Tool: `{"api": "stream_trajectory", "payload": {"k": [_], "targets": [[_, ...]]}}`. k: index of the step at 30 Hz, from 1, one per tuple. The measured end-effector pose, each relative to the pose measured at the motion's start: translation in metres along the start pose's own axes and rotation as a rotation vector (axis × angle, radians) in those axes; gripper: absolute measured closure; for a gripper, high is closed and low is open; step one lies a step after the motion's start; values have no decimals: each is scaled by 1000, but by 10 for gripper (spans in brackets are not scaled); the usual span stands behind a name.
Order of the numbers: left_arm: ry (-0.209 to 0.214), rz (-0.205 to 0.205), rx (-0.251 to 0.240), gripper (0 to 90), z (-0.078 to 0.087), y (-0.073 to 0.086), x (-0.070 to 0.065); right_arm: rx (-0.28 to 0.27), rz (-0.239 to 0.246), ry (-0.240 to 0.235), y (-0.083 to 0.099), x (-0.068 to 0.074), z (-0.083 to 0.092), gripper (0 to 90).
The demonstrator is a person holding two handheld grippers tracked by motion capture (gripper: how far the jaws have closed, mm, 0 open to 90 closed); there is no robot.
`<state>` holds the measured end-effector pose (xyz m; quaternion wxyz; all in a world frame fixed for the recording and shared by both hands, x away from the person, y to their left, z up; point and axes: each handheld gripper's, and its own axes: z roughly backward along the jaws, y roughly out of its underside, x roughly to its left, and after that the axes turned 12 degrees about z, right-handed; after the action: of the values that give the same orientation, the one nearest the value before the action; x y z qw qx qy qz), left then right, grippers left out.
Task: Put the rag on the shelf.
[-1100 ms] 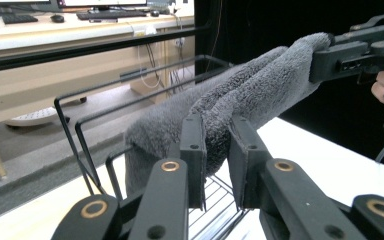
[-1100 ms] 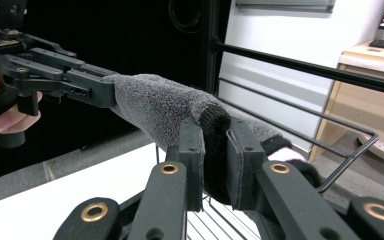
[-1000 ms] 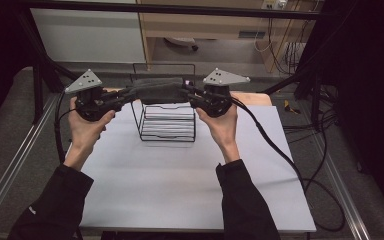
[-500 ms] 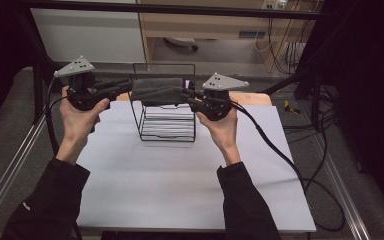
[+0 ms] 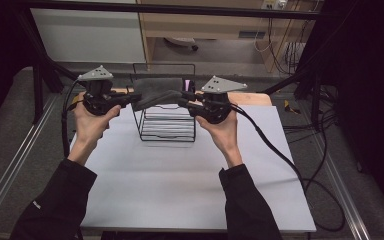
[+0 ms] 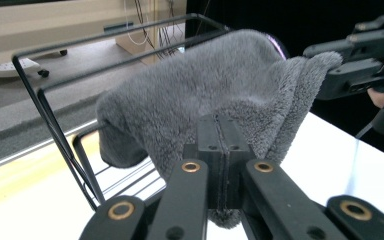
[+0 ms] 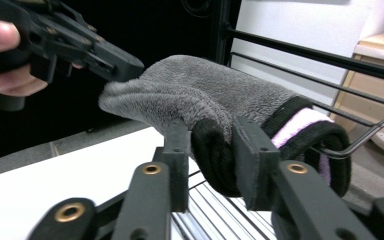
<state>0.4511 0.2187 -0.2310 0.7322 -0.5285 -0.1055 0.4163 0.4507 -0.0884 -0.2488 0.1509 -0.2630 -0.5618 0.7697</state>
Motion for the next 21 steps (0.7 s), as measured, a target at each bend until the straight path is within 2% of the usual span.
{"api": "stream_trajectory", "payload": {"k": [6,10,12,14,16,19,21], "targets": [[-20,-14,16,898,-5,7,2,2,-19,-14,-1,1,3,569],[-32,-26,31,898,-11,13,1,3,-25,-12,-1,0,4,554],[-41,-31,43,898,-15,16,2,7,-28,-17,-1,1,3,590],[-49,-37,46,898,-19,20,2,23,-30,-18,1,1,2,711],[-49,-30,42,897,-21,23,4,40,-54,-22,5,0,0,828],[-55,-27,41,897,-25,27,6,81,-95,-22,13,-3,-4,900],[-60,-22,40,897,-27,29,7,93,-120,-11,20,-6,-7,900]]}}
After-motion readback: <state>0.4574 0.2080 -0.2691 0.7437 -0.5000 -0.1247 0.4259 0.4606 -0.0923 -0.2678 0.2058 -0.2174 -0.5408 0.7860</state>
